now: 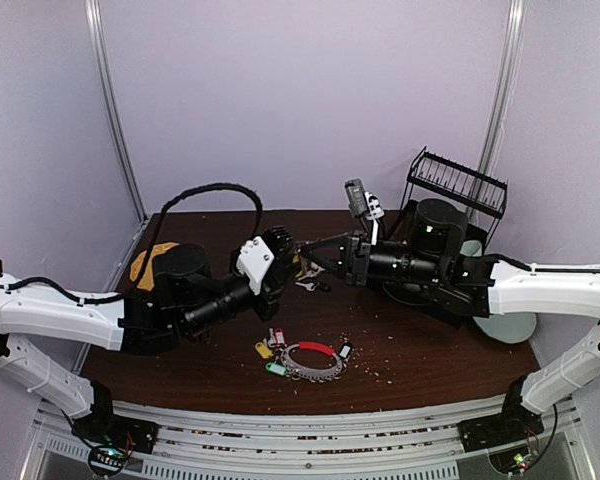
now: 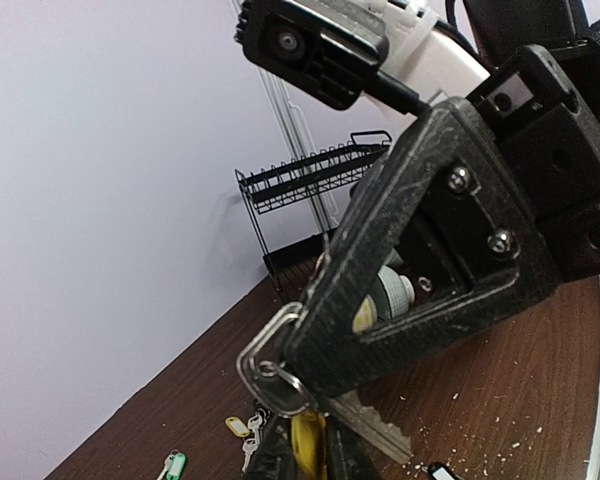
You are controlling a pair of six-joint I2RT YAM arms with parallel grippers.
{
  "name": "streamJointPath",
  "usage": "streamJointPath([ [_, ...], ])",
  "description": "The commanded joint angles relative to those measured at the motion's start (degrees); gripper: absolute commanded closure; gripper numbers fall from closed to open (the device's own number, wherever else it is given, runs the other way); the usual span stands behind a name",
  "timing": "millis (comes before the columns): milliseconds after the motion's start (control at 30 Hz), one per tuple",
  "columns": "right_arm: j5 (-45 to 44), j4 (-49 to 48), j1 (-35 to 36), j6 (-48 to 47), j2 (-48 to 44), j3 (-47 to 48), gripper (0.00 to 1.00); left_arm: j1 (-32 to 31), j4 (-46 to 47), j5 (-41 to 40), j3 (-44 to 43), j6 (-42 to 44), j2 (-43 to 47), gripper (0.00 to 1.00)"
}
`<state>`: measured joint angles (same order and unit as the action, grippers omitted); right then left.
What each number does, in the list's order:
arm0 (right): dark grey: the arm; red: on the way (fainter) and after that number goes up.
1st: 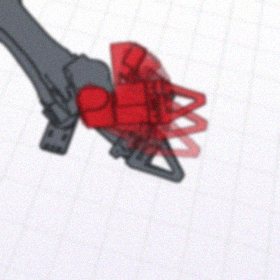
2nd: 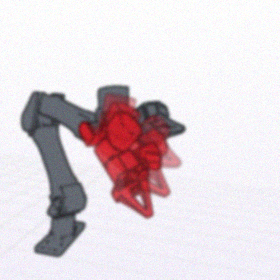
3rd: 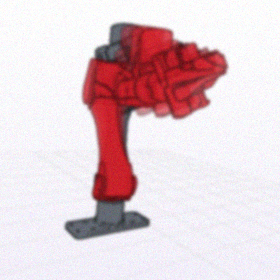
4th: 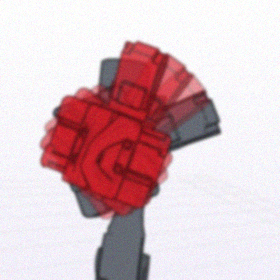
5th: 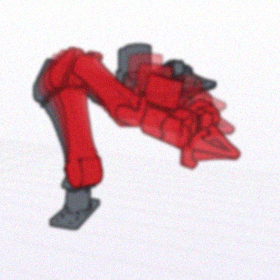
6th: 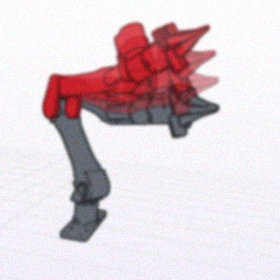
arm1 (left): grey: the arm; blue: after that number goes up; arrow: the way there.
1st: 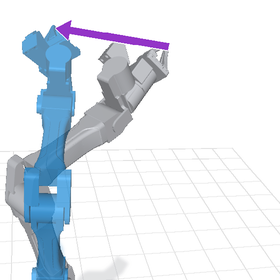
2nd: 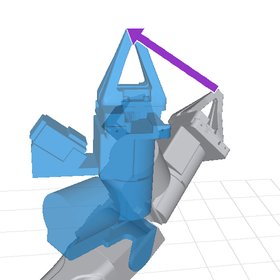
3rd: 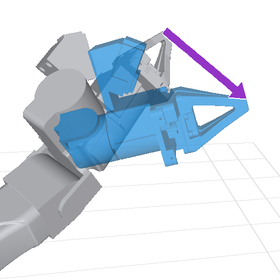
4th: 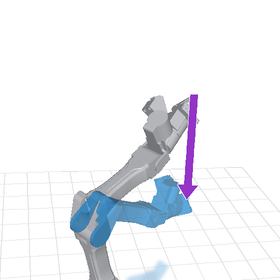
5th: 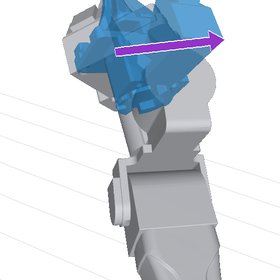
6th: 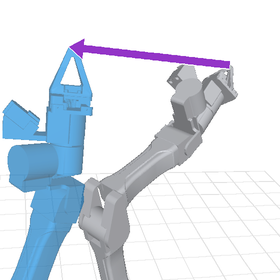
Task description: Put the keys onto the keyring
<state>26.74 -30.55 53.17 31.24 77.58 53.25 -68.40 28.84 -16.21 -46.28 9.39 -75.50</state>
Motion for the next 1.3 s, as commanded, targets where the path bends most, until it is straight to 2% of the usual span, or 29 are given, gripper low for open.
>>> streamJointPath([
  [0,-1.43,-0.90,0.28,-0.55,0.01,-0.40,1.00,-0.18,4.96,2.08,-0.43,0.80,1.54,0.88],
  [100,-0.78,-0.92,0.28,-0.52,0.23,-0.18,1.00,-0.15,4.87,-1.00,-1.10,0.46,0.91,0.79],
  [167,0.44,-1.23,0.29,-0.57,0.36,-0.08,1.00,-0.18,4.45,-1.99,-1.35,0.62,0.78,0.79],
  [233,1.77,-2.20,0.29,-0.64,0.14,-0.24,1.00,-0.15,4.15,-1.13,-1.20,0.85,1.02,0.84],
  [333,3.48,-2.47,0.31,-0.92,-0.15,-0.31,1.00,-0.15,2.61,0.19,-0.98,0.66,1.40,1.00],
  [633,6.49,2.12,-1.31,-3.84,-0.91,0.89,1.00,-0.15,0.55,-0.97,2.45,0.82,5.19,1.00],
  [800,9.89,13.03,-2.35,-11.93,-0.02,4.30,1.00,-0.20,-0.55,4.02,3.45,2.57,7.79,1.00],
  [933,9.99,15.15,-3.67,-13.75,-0.69,4.30,0.86,-0.18,-1.46,7.84,3.48,3.26,8.29,1.00],
  [1000,9.78,15.61,-4.47,-13.90,-0.97,4.21,0.70,-0.15,-1.76,8.61,3.20,3.23,7.98,1.00],
  [1067,8.98,16.94,-5.02,-15.09,-1.53,4.35,0.63,-0.15,-2.10,8.22,2.75,3.10,7.59,1.00],
  [1167,5.85,19.73,-5.43,-18.10,-3.40,4.36,0.61,-0.15,-2.67,8.73,2.35,3.17,7.39,1.00],
  [1267,7.15,21.11,-5.35,-20.85,-5.22,4.49,0.68,-0.15,-2.71,9.76,2.33,3.97,7.52,1.00],
])
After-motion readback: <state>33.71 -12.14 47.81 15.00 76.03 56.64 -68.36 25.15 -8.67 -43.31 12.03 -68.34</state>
